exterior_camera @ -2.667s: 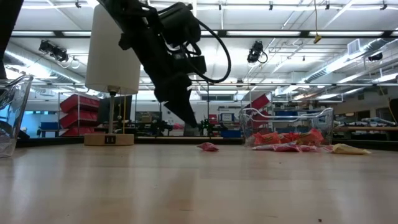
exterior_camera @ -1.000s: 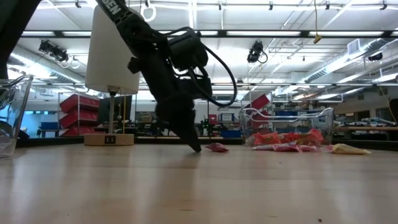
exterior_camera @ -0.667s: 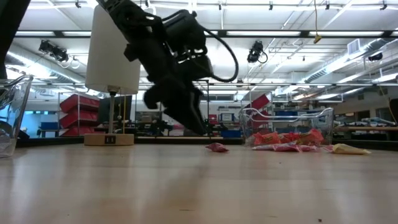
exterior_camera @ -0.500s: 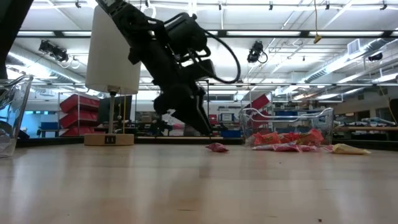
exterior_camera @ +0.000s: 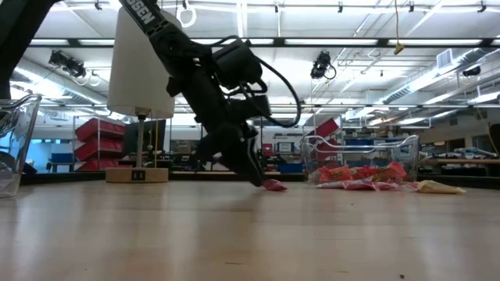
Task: Sort candy
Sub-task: Put the red candy into the bottom right transparent bin
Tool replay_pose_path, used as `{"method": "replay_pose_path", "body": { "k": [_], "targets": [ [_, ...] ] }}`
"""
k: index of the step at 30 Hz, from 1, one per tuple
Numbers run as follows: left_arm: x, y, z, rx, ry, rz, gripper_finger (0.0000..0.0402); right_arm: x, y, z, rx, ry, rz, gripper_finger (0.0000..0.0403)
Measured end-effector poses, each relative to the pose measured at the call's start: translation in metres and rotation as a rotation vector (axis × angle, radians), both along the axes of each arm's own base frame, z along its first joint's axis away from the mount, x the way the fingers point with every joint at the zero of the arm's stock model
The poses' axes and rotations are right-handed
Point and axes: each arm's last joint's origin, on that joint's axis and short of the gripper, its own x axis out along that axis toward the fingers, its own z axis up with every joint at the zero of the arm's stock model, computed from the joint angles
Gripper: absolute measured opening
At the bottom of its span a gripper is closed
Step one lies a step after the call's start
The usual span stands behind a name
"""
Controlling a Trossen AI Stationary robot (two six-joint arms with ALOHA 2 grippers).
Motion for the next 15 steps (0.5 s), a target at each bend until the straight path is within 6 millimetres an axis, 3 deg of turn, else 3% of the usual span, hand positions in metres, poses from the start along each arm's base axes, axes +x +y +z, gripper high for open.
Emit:
{"method": "replay_pose_path", "body": {
  "k": [15],
  "targets": [
    [0.0016,0.0019,-0.0033,-0.009,-0.006,0.045,0.0136,0.0009,0.0008,0.0004,0.009,-0.01,0.0,0.0068]
  ]
}}
